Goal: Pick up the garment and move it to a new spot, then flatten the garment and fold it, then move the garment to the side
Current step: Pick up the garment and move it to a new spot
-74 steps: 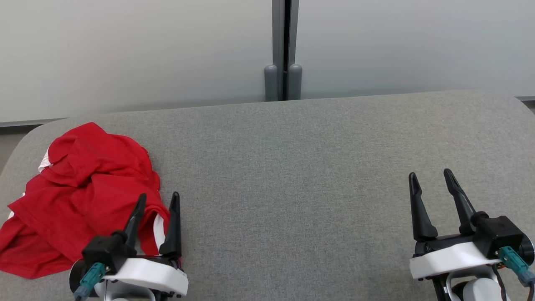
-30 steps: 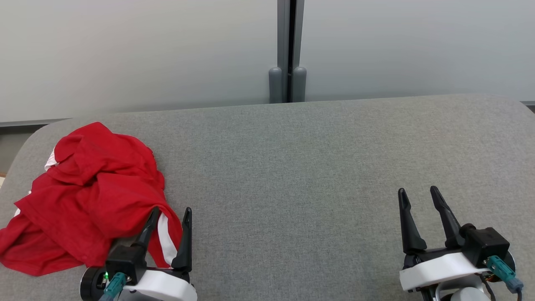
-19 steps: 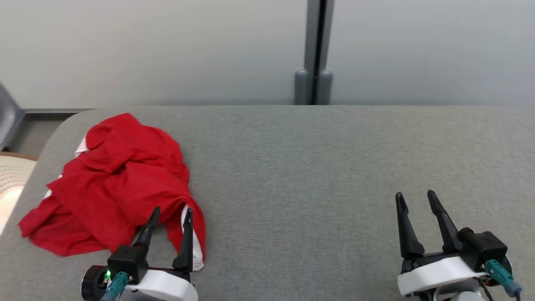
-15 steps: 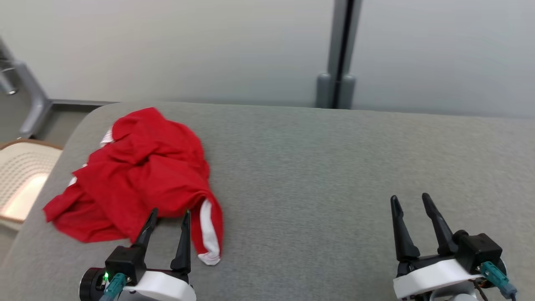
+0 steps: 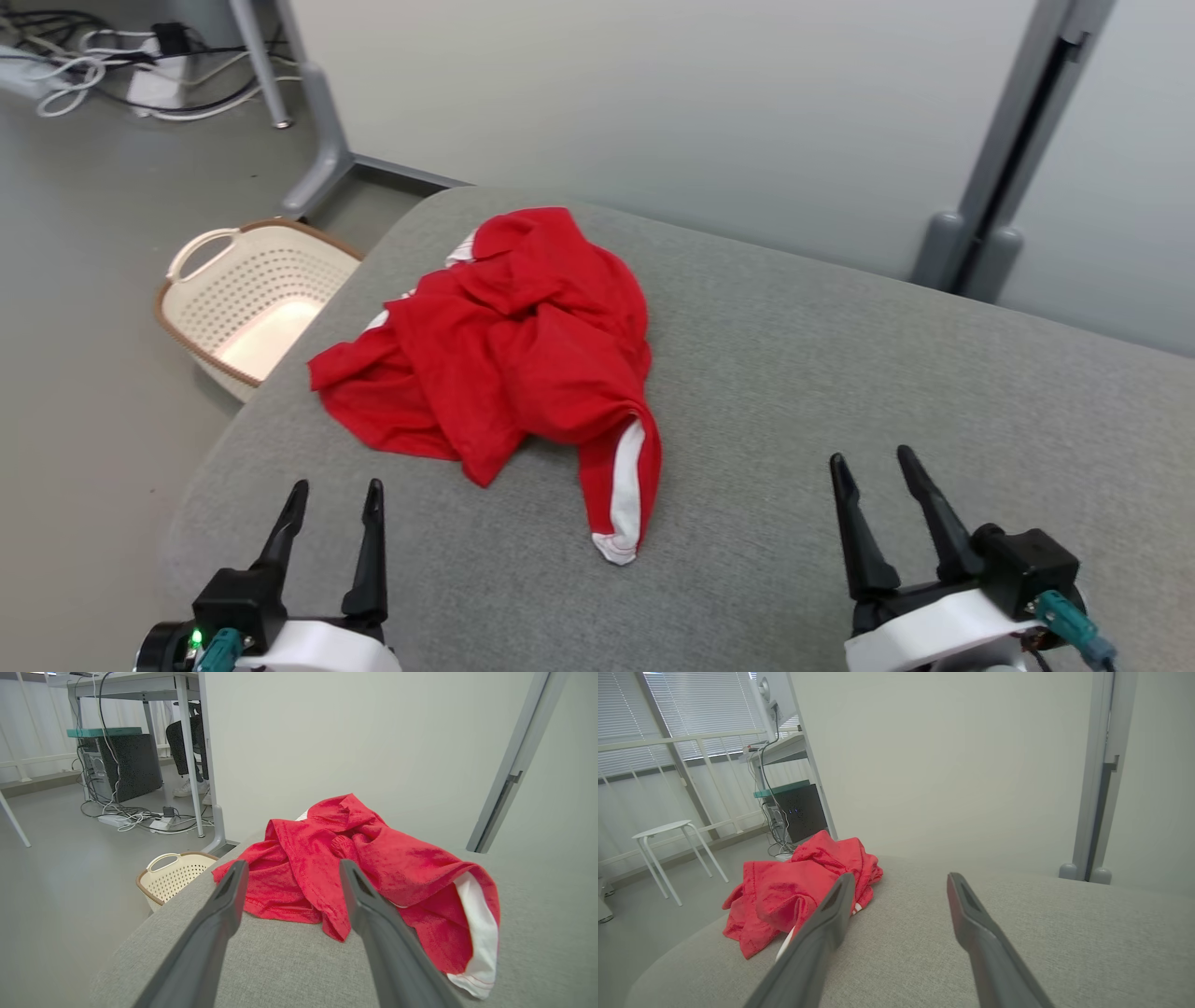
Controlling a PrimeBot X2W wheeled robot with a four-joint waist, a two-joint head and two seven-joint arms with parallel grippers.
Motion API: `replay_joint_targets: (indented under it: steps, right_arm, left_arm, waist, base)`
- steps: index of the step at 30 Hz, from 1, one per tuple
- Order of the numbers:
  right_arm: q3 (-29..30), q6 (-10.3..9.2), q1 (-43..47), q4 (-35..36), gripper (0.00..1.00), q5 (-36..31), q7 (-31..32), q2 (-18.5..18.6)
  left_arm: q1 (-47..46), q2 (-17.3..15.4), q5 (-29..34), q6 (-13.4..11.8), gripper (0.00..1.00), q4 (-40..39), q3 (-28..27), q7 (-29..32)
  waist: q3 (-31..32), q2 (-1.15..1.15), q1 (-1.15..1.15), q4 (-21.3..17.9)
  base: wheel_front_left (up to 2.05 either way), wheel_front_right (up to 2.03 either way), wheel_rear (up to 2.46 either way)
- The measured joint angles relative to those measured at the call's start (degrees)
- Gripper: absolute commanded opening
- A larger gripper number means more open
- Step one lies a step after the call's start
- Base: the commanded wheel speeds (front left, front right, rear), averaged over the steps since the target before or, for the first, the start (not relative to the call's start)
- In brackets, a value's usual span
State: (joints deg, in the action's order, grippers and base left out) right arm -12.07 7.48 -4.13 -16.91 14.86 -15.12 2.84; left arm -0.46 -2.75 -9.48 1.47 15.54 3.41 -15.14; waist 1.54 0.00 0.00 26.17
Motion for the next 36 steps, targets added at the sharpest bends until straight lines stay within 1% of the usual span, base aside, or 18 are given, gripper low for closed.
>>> replay_joint_targets:
  steps: [4, 10, 16, 21, 25, 28, 32, 36]
  right_arm:
    - [-3.2, 0.01, -1.0, -1.0, 1.0, 0.6, 0.0, -0.1]
    - [-6.0, 0.01, -3.9, -2.7, 1.0, 1.2, 0.0, 0.0]
    - [-6.7, 0.01, -4.4, -3.5, 1.0, 1.4, 0.0, 0.0]
    - [-5.1, 0.01, -3.8, -3.4, 1.0, 1.6, 0.0, 0.0]
    - [-3.0, 0.01, -2.3, -2.5, 1.0, 1.7, 0.0, 0.0]
    - [-1.9, 0.0, -1.6, -1.6, 1.0, 1.5, 0.0, 0.0]
    - [-0.7, 0.01, -2.0, -0.5, 1.0, -0.3, 0.0, -0.1]
    - [1.3, 0.01, -3.8, 0.5, 1.0, -2.2, 0.0, 0.0]
  left_arm:
    - [0.6, -0.1, -0.3, -0.1, 1.0, -0.7, -1.6, 0.0]
    - [1.3, 0.0, -0.9, -0.9, 1.0, -2.1, -2.3, 0.0]
    - [1.6, 0.0, -1.2, -1.0, 1.0, -2.6, -2.5, 0.0]
    - [1.5, 0.0, -0.7, -1.1, 1.0, -3.0, -3.2, 0.0]
    - [1.0, 0.0, -0.4, 0.9, 1.0, -0.6, -3.3, 0.0]
    - [-0.9, -0.2, -0.7, 2.1, 1.0, 0.9, -4.7, 0.0]
    - [-4.3, -1.0, -1.2, 3.3, 1.0, 1.5, -6.4, 0.0]
    - [-9.0, -2.6, -2.5, 4.6, 1.0, 3.0, -7.0, 0.0]
  waist:
    - [-0.1, 0.0, 0.0, 2.3]
    - [-0.9, 0.0, 0.0, 3.1]
    - [-0.6, 0.0, 0.0, 2.9]
    - [-0.2, 0.0, 0.0, 2.6]
    - [-0.2, 0.0, 0.0, 2.3]
    - [-0.4, 0.0, 0.0, 1.9]
    - [-2.4, 0.0, 0.0, 0.2]
    - [-5.5, 0.0, 0.0, -2.2]
  base:
    - [0.0, 0.0, 0.0]
    - [0.0, 0.0, 0.0]
    - [0.0, 0.0, 0.0]
    - [0.0, 0.0, 0.0]
    - [0.0, 0.0, 0.0]
    - [0.0, 0.0, 0.0]
    - [0.0, 0.0, 0.0]
    - [0.0, 0.0, 0.0]
